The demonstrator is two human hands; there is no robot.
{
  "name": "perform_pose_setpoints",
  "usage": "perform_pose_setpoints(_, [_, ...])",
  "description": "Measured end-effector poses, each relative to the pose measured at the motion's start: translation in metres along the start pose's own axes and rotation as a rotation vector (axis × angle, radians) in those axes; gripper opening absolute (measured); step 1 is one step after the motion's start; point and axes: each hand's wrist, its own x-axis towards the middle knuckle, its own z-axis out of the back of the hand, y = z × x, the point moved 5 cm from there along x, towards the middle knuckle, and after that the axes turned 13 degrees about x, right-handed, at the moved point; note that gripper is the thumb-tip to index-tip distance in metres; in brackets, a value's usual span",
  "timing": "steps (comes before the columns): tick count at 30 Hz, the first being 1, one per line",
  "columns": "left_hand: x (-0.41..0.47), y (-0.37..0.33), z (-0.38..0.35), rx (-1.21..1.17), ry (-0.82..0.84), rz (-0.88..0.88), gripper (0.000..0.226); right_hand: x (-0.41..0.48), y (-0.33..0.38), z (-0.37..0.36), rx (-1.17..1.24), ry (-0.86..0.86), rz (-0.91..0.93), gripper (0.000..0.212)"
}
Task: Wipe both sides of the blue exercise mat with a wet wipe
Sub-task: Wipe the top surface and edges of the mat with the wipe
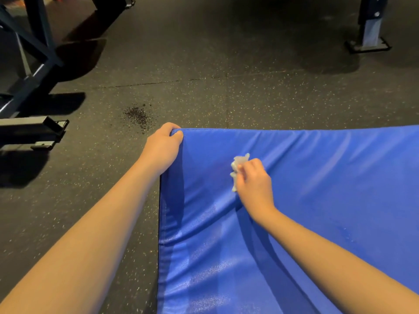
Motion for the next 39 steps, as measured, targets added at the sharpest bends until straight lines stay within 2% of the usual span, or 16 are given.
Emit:
perform_pose_setpoints(3, [0.001,0.003,-0.001,-0.002,-0.01,0.023,0.021,-0.052,0.034,-0.043,0.022,0.313,0.284,0.005])
perform_pose_setpoints(5, [-0.001,0.003,-0.003,0.0,-0.008,0.024,0.02,-0.065,0.033,-0.052,0.014,0.432,0.401,0.007])
perform_pose_setpoints(7, [-0.005,0.003,-0.003,0.005,-0.003,0.013,0.019,-0.047,0.022,-0.041,-0.034,0.336,0.424,0.014])
perform_pose_setpoints(10, [-0.007,0.003,-0.002,0.008,0.012,-0.005,0.017,-0.022,-0.001,-0.013,-0.058,0.055,0.266,0.008])
perform_pose_setpoints(12, [-0.006,0.005,-0.001,0.005,0.017,-0.001,0.019,-0.031,-0.006,-0.014,-0.052,0.096,0.265,0.008])
perform_pose_setpoints(15, [-0.004,0.008,-0.002,-0.003,0.016,0.006,0.022,-0.051,-0.004,-0.028,-0.088,0.367,0.422,0.035])
perform_pose_setpoints(16, [-0.004,0.009,-0.002,-0.009,0.015,0.005,0.022,-0.047,-0.006,-0.026,-0.116,0.382,0.437,0.038])
perform_pose_setpoints(17, [-0.004,0.009,-0.002,-0.013,0.013,0.002,0.022,-0.036,-0.007,-0.019,-0.116,0.348,0.38,0.032])
perform_pose_setpoints(19, [-0.003,0.009,-0.001,-0.002,0.012,-0.016,0.021,0.0,-0.016,0.004,0.02,0.148,0.105,0.01])
perform_pose_setpoints(20, [-0.003,0.008,0.001,0.008,0.016,-0.028,0.021,0.018,-0.024,0.016,0.071,0.038,-0.031,0.01])
perform_pose_setpoints(22, [-0.002,0.009,0.004,0.009,0.034,-0.047,0.02,0.046,-0.014,0.033,0.055,-0.107,-0.053,0.011])
perform_pose_setpoints(27, [-0.002,0.006,0.008,0.026,0.101,-0.093,0.016,0.077,0.015,0.014,-0.001,0.195,0.17,0.004])
perform_pose_setpoints(31, [-0.002,0.002,0.009,0.097,0.139,-0.143,0.016,0.097,0.0,0.027,0.03,0.27,-0.078,0.029])
perform_pose_setpoints(34, [-0.001,0.003,0.011,0.186,0.143,-0.138,0.017,0.094,0.001,0.025,-0.018,0.352,-0.121,0.023])
perform_pose_setpoints(37, [0.001,-0.004,0.017,0.42,0.113,-0.125,0.018,0.092,0.013,0.026,-0.013,0.356,-0.076,0.022])
perform_pose_setpoints(39, [0.003,-0.022,0.011,0.668,0.049,-0.242,0.024,0.091,0.018,0.03,-0.014,0.365,-0.05,0.032])
